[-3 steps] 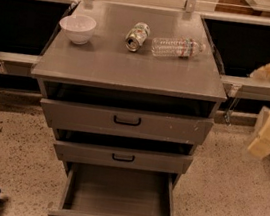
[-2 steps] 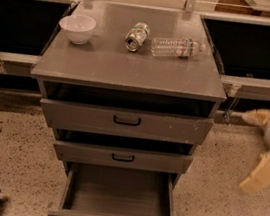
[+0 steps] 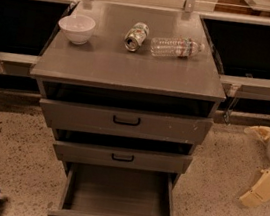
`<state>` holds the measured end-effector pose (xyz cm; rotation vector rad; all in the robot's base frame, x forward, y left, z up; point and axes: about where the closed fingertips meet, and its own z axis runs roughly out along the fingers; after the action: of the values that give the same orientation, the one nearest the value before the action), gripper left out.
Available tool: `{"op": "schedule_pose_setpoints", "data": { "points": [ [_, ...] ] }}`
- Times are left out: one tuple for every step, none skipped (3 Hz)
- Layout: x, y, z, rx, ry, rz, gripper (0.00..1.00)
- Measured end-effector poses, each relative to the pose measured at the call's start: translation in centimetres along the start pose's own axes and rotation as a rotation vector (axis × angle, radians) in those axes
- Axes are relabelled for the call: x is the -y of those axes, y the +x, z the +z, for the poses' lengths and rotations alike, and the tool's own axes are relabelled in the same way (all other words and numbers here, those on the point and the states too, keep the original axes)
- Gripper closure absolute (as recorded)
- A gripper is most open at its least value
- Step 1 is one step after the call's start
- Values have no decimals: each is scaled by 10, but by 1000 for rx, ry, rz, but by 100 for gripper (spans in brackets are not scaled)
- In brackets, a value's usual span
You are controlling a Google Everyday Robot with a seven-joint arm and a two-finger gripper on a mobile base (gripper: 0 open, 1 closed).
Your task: Close bottom drawer
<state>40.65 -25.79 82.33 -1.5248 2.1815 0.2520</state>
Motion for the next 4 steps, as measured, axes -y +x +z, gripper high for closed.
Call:
{"op": "schedule_pose_setpoints", "data": {
  "points": [
    [3, 11, 66, 25, -86, 45, 0],
    [-19, 37, 171, 112, -193, 96, 0],
    [-19, 49, 204, 128, -207, 123, 0],
    [-20, 49, 205, 113, -218, 137, 0]
  ]
}}
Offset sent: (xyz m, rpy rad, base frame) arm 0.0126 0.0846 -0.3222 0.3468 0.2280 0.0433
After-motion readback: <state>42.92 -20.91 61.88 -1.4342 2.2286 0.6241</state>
